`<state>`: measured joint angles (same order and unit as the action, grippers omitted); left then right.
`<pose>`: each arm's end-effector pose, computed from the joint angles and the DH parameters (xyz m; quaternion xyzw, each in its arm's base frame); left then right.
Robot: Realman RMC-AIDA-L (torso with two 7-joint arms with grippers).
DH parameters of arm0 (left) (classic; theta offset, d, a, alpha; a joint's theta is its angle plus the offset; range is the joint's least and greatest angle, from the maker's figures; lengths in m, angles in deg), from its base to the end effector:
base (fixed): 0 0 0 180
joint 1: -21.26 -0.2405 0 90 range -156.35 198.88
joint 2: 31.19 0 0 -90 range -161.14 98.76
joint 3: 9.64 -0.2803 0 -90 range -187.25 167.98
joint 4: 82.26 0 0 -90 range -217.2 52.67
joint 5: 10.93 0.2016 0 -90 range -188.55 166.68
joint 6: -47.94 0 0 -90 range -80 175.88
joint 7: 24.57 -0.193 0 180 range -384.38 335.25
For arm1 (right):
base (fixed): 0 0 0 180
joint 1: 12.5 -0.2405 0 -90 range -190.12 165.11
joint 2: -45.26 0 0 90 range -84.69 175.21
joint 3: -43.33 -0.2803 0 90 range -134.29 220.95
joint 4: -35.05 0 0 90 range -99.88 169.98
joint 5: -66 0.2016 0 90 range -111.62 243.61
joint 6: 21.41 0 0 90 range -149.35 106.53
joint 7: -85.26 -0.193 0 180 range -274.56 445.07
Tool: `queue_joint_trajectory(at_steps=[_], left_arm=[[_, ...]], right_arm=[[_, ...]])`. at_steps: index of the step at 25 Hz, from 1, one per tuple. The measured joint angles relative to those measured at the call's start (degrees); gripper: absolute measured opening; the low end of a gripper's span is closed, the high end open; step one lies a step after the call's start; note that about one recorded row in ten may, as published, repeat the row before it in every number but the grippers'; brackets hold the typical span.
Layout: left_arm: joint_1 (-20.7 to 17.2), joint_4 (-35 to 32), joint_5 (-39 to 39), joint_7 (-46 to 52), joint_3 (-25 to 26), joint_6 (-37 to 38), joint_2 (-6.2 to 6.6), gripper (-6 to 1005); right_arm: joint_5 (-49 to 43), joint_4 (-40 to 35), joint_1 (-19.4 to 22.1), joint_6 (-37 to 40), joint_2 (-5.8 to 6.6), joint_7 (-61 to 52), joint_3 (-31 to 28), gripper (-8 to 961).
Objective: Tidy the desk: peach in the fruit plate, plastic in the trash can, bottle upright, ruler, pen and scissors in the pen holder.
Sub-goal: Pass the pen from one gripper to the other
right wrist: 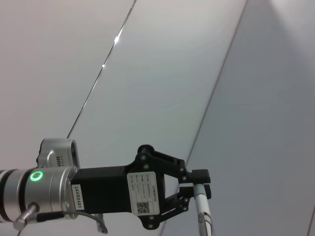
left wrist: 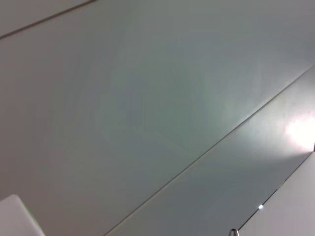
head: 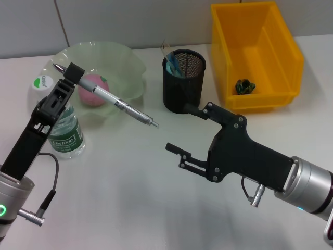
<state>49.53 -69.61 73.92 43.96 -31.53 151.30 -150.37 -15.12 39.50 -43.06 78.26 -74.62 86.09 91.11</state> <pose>-0.2201 0.3078 -0.0481 -0.6182 -0.4126 -0.6573 0.1249 0.2115 0.2855 -0.0956 -0.8435 -0.1204 0.4121 0.3228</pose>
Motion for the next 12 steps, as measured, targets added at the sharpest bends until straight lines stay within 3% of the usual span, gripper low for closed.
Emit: queue_joint_trajectory(at_steps=[12], left_arm=[[-0.10,0.75,-0.04,1.35,0.01,0.14,0.00,193]], right_arm=[[-0.71,4.21,-2.72,-0.77,0.00,9.52,-2.04,673]])
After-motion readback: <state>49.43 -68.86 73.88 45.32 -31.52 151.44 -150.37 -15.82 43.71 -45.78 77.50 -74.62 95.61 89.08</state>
